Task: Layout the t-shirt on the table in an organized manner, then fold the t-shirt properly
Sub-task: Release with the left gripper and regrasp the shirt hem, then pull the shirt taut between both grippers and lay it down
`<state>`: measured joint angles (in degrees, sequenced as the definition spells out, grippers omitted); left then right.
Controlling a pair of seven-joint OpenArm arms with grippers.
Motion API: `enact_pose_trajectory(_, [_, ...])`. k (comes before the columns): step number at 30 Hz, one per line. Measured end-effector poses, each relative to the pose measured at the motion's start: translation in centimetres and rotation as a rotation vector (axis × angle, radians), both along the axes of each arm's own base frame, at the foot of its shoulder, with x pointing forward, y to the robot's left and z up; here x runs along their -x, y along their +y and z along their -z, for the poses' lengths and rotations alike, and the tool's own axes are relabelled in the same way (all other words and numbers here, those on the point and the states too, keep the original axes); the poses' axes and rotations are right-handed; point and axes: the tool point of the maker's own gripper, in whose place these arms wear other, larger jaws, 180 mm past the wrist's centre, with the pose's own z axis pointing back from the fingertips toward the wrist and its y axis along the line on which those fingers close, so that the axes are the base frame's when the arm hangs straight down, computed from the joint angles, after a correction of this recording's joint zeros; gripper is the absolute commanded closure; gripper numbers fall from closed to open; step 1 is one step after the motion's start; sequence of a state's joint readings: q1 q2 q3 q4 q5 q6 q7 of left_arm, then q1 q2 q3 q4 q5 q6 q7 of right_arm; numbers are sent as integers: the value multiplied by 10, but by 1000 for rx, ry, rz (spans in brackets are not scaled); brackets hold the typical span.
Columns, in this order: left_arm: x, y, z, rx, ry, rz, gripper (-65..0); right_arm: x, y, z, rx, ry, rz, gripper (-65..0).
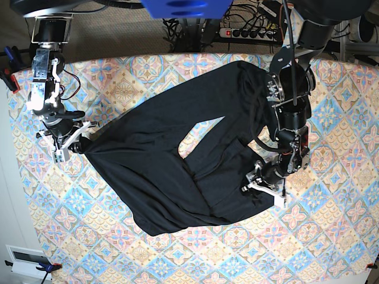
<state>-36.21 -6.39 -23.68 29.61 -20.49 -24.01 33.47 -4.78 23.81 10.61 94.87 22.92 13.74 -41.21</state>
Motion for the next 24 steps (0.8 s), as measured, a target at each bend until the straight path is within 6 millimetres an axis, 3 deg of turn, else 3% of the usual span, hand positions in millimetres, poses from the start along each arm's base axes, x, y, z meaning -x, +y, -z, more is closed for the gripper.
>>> enact_pose_trajectory(5, [0, -7, -1, 3, 10, 18, -1, 0, 1, -1, 2, 0, -2, 0])
enact_pose_trajectory(8, [-13, 3, -15, -25, -12, 13, -1, -2, 5, -10, 6, -24, -15, 0])
enact_pose_trajectory(10, [-31, 23, -40, -42, -61, -10, -16, -4, 7, -16, 5, -43, -23, 0])
enact_pose_trajectory(13, [-61, 68, -91, -99, -163, -69, -4, -5, 10, -22, 10, -56, -31, 0])
enact_pose_trajectory(17, [-83, 120, -150, -157, -260, -133, -4, -6, 19, -33, 7, -96, -50, 0])
enact_pose_trajectory(20, [-92, 145, -186, -188, -305, -159, -4, 3, 31, -30, -8, -81, -64, 0])
enact_pose_trajectory(24, [-103, 157, -235, -269, -351, -121, -3, -5, 48, -51, -54, -160, -79, 0])
